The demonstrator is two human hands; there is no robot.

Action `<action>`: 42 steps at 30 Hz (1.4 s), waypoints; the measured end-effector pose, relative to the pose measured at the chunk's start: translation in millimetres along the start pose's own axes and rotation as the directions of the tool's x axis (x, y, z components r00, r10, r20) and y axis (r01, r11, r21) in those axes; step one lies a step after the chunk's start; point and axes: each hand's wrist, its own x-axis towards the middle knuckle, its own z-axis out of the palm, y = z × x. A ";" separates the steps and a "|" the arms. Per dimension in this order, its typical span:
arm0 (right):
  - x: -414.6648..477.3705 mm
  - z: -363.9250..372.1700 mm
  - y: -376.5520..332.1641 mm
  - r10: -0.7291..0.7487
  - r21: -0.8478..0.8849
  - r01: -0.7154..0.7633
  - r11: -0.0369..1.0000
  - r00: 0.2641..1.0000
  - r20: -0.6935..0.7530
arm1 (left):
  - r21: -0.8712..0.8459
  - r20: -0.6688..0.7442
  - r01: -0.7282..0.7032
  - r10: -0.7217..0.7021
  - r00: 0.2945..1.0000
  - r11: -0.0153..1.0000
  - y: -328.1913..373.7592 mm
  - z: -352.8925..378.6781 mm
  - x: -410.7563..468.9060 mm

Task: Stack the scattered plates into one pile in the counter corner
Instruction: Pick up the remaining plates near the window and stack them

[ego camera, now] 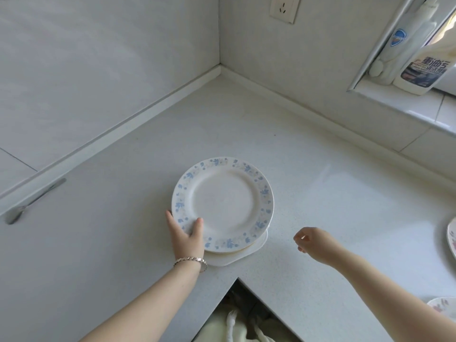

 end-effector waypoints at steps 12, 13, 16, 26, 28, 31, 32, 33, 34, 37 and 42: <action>2.9 -7.3 12.4 0.066 0.035 -0.064 0.997 0.997 -0.041 | 0.586 0.150 -0.497 0.517 0.843 0.640 24.0 10.8 4.6; 0.9 -9.4 15.8 0.086 0.049 -0.083 0.995 0.994 -0.061 | 0.563 0.238 -0.610 0.597 0.766 0.558 29.9 20.6 0.6; -8.4 -14.0 31.1 0.163 0.102 -0.151 0.983 0.978 -0.126 | 0.340 0.555 -0.723 0.492 0.671 0.601 58.8 58.3 -15.2; -99.2 -35.4 128.3 0.435 0.390 -0.312 0.866 0.854 -0.284 | 0.343 0.919 -0.911 -0.284 0.274 0.229 61.6 220.9 -102.3; -121.2 -38.7 159.2 0.474 0.429 -0.323 0.843 0.824 -0.312 | 0.322 0.915 -0.922 -0.320 0.245 0.214 53.1 246.3 -131.4; -157.4 -44.8 208.8 0.546 0.509 -0.334 0.793 0.760 -0.352 | 0.281 0.922 -0.939 -0.328 0.207 0.198 37.2 278.4 -185.5; -169.1 -46.2 227.9 0.564 0.528 -0.337 0.780 0.743 -0.360 | 0.270 0.925 -0.942 -0.323 0.198 0.197 30.9 288.2 -205.9; -180.9 -48.0 247.2 0.578 0.541 -0.340 0.769 0.732 -0.362 | 0.267 0.926 -0.942 -0.324 0.192 0.205 24.1 297.1 -227.7; -192.5 -49.0 267.6 0.592 0.555 -0.348 0.755 0.725 -0.352 | 0.264 0.927 -0.939 -0.328 0.183 0.221 15.4 306.2 -248.8; -226.8 -50.9 331.0 0.609 0.572 -0.348 0.742 0.706 -0.361 | 0.329 0.908 -0.888 -0.367 0.204 0.321 -19.9 335.4 -314.2; -272.0 -49.5 422.5 0.651 0.637 -0.322 0.700 0.653 -0.386 | 0.559 0.818 -0.679 -0.449 0.359 0.475 -70.2 369.4 -407.7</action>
